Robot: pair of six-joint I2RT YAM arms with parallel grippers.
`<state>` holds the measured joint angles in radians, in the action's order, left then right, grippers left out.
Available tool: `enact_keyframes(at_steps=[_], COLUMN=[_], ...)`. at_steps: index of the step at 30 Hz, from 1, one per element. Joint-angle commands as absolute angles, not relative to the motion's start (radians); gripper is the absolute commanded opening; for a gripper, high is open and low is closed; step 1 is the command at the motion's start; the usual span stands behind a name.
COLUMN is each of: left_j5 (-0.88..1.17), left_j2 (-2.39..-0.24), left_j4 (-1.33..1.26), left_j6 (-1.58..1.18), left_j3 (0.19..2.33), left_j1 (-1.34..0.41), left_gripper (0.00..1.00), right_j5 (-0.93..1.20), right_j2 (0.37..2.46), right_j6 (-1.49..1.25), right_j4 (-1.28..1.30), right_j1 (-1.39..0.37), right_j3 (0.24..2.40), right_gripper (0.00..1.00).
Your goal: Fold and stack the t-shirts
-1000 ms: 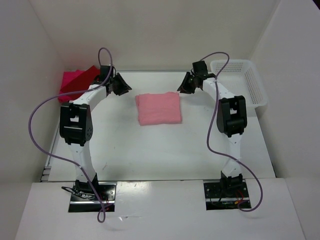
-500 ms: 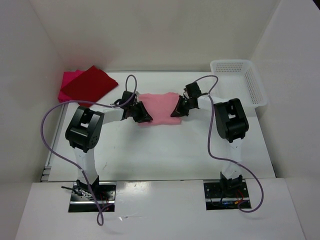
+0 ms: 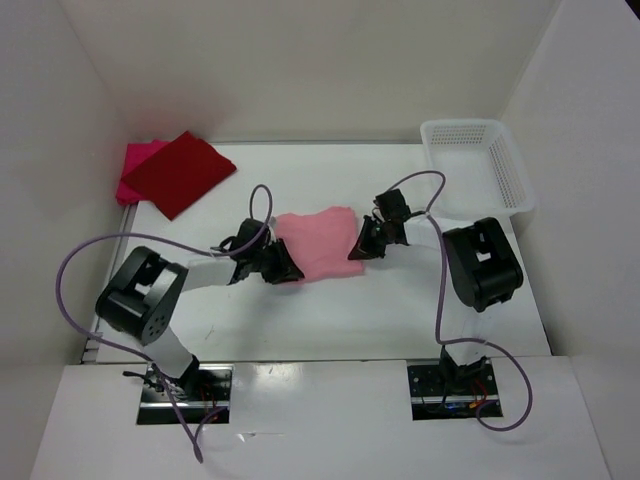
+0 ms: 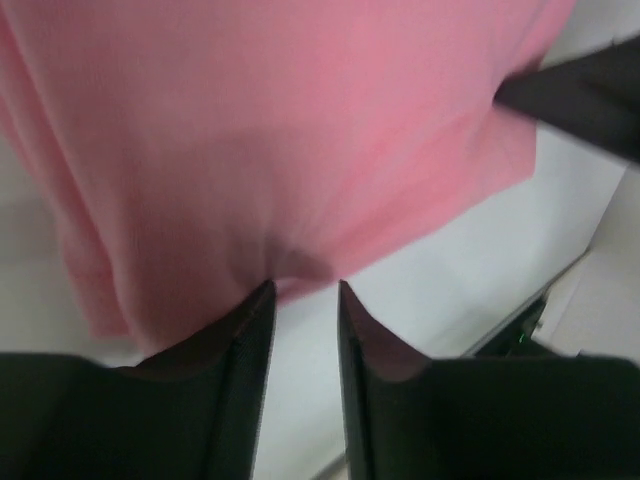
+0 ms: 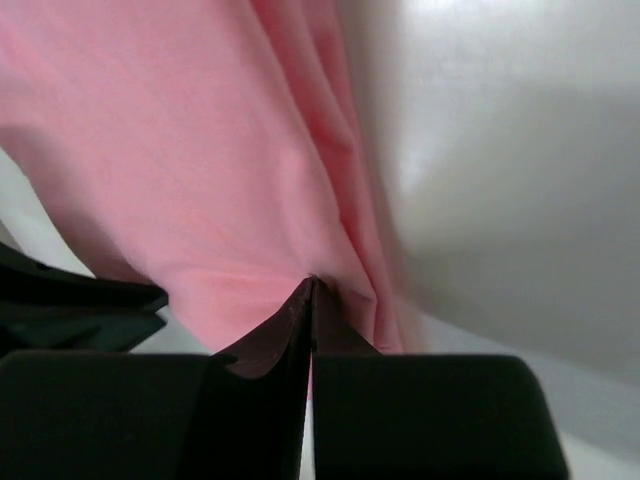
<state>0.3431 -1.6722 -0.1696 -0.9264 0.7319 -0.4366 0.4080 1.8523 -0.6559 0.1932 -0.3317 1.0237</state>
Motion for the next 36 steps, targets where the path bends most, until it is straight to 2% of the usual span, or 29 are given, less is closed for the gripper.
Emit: enact_keyframes(at_steps=[1, 4, 5, 7, 10, 13, 19, 25, 29, 33, 35, 36], left_j5=[0.314, 0.255, 0.236, 0.236, 0.245, 0.319, 0.345, 0.376, 0.376, 0.376, 0.362, 0.362], left_j2=[-1.496, -1.338, -1.304, -1.228, -1.212, -1.305, -1.492, -1.644, -1.781, -1.848, -1.858, -1.858], left_j4=[-0.058, 0.053, 0.105, 0.132, 0.141, 0.080, 0.003, -0.069, -0.106, -0.170, -0.190, -0.201], left_j6=[-0.952, -0.918, -0.907, -0.894, -0.871, -0.848, -0.792, -0.793, -0.802, -0.854, -0.871, -0.880], left_j3=[0.660, 0.687, 0.702, 0.725, 0.716, 0.695, 0.738, 0.796, 0.831, 0.842, 0.842, 0.842], left_j1=[-0.457, -0.457, -0.439, -0.361, -0.256, -0.203, -0.193, -0.202, -0.235, -0.278, -0.290, -0.290], left_gripper=[0.40, 0.57, 0.66, 0.71, 0.75, 0.75, 0.75, 0.75, 0.64, 0.48, 0.36, 0.26], right_j5=[0.354, 0.383, 0.383, 0.383, 0.374, 0.394, 0.407, 0.416, 0.425, 0.434, 0.434, 0.434], right_j2=[1.767, 1.715, 1.694, 1.614, 1.522, 1.459, 1.330, 1.232, 1.212, 1.203, 1.203, 1.203], right_j6=[-0.609, -0.588, -0.588, -0.588, -0.578, -0.578, -0.607, -0.637, -0.647, -0.647, -0.647, -0.647], right_j4=[0.228, 0.285, 0.285, 0.310, 0.351, 0.370, 0.390, 0.390, 0.390, 0.390, 0.390, 0.390], right_j1=[-0.344, -0.344, -0.344, -0.344, -0.344, -0.344, -0.344, -0.344, -0.344, -0.334, -0.334, -0.334], right_j3=[0.982, 1.002, 1.002, 1.011, 1.011, 0.999, 0.943, 0.874, 0.865, 0.874, 0.874, 0.883], right_gripper=[0.04, 0.09, 0.10, 0.15, 0.23, 0.28, 0.34, 0.34, 0.34, 0.34, 0.34, 0.34])
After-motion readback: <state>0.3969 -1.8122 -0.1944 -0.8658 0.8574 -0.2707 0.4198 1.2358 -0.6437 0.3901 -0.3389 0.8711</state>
